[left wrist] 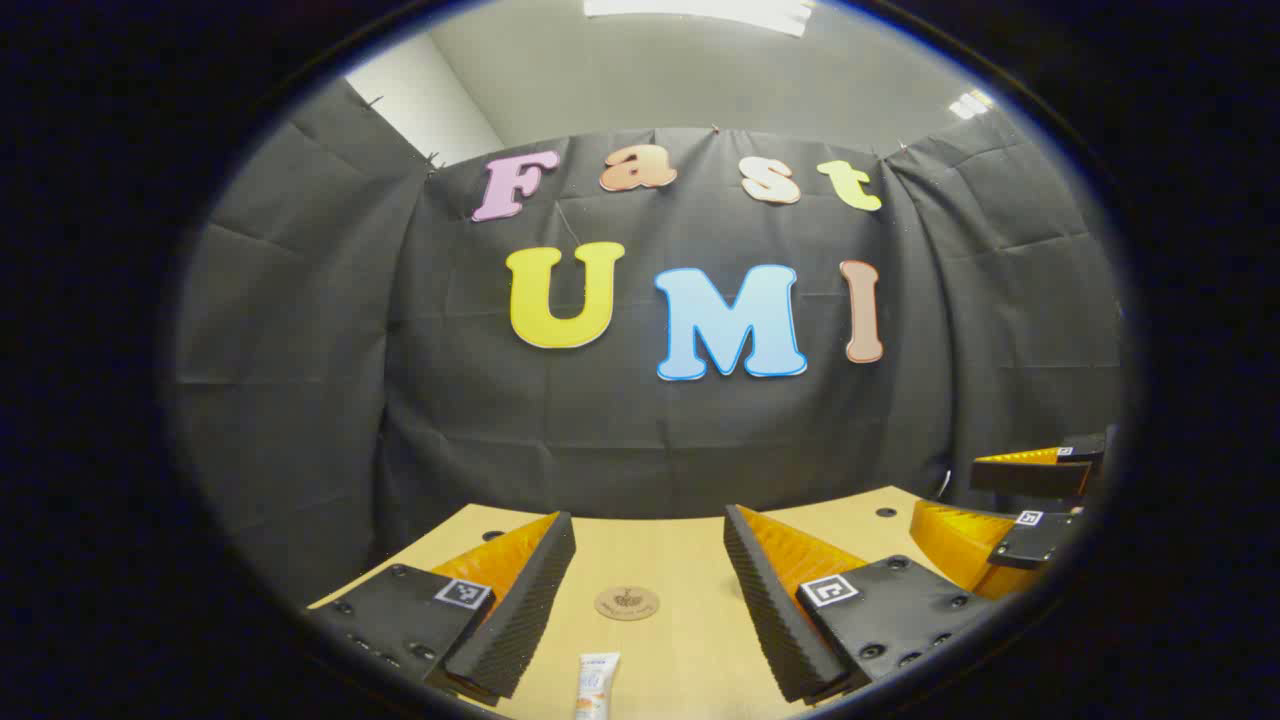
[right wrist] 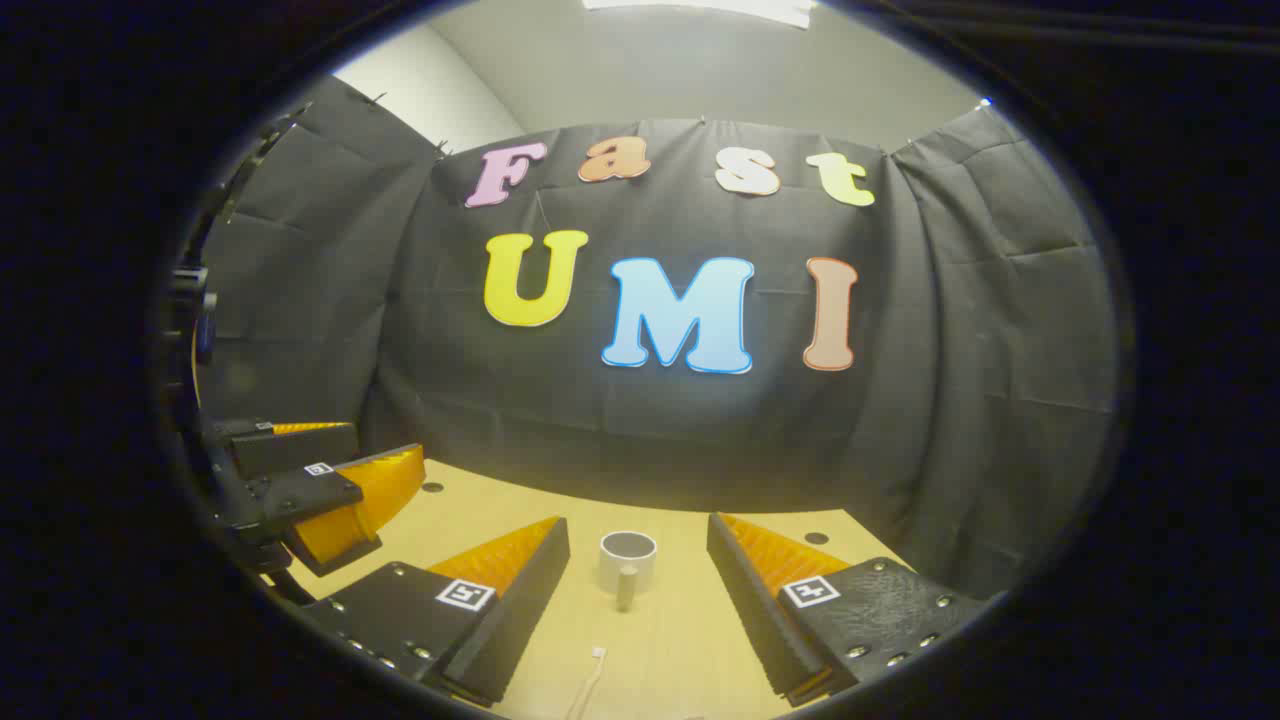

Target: Put the toothbrush and toothpaste on the desktop into the cup, then pick up the cup and place it on the coaster on the desktop.

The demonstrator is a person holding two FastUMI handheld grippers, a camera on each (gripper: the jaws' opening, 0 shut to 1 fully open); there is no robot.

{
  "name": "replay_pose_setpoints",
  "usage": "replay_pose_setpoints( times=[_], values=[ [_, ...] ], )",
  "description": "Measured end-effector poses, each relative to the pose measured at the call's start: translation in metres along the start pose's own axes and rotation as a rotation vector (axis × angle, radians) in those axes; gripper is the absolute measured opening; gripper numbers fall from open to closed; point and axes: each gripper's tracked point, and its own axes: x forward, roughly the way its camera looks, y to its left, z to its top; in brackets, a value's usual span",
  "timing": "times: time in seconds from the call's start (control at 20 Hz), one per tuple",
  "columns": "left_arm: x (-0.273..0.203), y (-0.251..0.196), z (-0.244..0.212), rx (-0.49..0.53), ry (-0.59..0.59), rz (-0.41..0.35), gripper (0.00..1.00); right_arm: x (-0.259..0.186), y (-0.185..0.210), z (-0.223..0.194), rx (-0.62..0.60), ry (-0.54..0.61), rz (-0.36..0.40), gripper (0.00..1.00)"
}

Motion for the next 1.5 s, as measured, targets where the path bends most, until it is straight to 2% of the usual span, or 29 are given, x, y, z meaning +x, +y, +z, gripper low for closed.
replay_pose_setpoints(
  times=[0.1,0.15,0.25,0.3,0.65,0.7,0.75,0.95,1.0,1.05,1.15,1.2,1.25,1.3,1.4,1.45,1.5],
  values=[
    [0.001,0.003,0.003,-0.001,-0.003,-0.003,0.96,0.001,0.003,0.003,0.013,-0.004,-0.006,0.89],
    [0.002,0.005,0.003,-0.001,-0.003,-0.006,1.00,0.002,0.004,0.004,0.016,-0.001,-0.013,0.89],
    [0.006,0.008,0.005,-0.003,-0.006,-0.013,0.92,0.004,0.006,0.008,0.019,-0.006,-0.025,0.89],
    [0.006,0.010,0.005,0.000,-0.008,-0.016,0.96,0.005,0.007,0.009,0.021,-0.010,-0.028,0.89],
    [0.020,0.019,-0.001,0.011,0.005,-0.028,0.96,0.020,0.019,-0.004,0.036,0.046,-0.037,0.89],
    [0.022,0.020,-0.003,0.011,0.011,-0.032,0.92,0.022,0.020,-0.005,0.035,0.052,-0.039,0.89],
    [0.023,0.019,-0.006,0.010,0.020,-0.038,0.96,0.024,0.021,-0.009,0.040,0.066,-0.041,0.89],
    [0.032,0.015,-0.035,0.027,0.109,-0.067,0.96,0.027,0.030,-0.028,0.075,0.154,-0.013,0.89],
    [0.033,0.015,-0.045,0.027,0.140,-0.075,1.00,0.028,0.031,-0.033,0.076,0.175,-0.009,0.89],
    [0.034,0.014,-0.055,0.023,0.172,-0.078,0.96,0.028,0.031,-0.037,0.075,0.194,-0.008,0.89],
    [0.035,0.014,-0.072,-0.006,0.248,-0.081,0.96,0.029,0.034,-0.050,0.080,0.242,0.002,0.89],
    [0.036,0.015,-0.082,-0.012,0.285,-0.074,0.92,0.030,0.035,-0.055,0.084,0.267,0.007,0.89],
    [0.037,0.017,-0.093,-0.011,0.323,-0.063,0.92,0.029,0.035,-0.062,0.086,0.294,0.010,0.89],
    [0.037,0.019,-0.103,-0.012,0.357,-0.057,0.96,0.030,0.036,-0.069,0.084,0.320,0.012,0.89],
    [0.037,0.024,-0.128,-0.028,0.451,-0.042,0.96,0.032,0.036,-0.089,0.075,0.401,0.009,0.89],
    [0.039,0.025,-0.136,-0.037,0.483,-0.041,0.92,0.032,0.037,-0.097,0.077,0.431,0.013,0.89],
    [0.039,0.026,-0.143,-0.043,0.512,-0.039,0.96,0.032,0.039,-0.104,0.081,0.461,0.019,0.90]
  ],
)
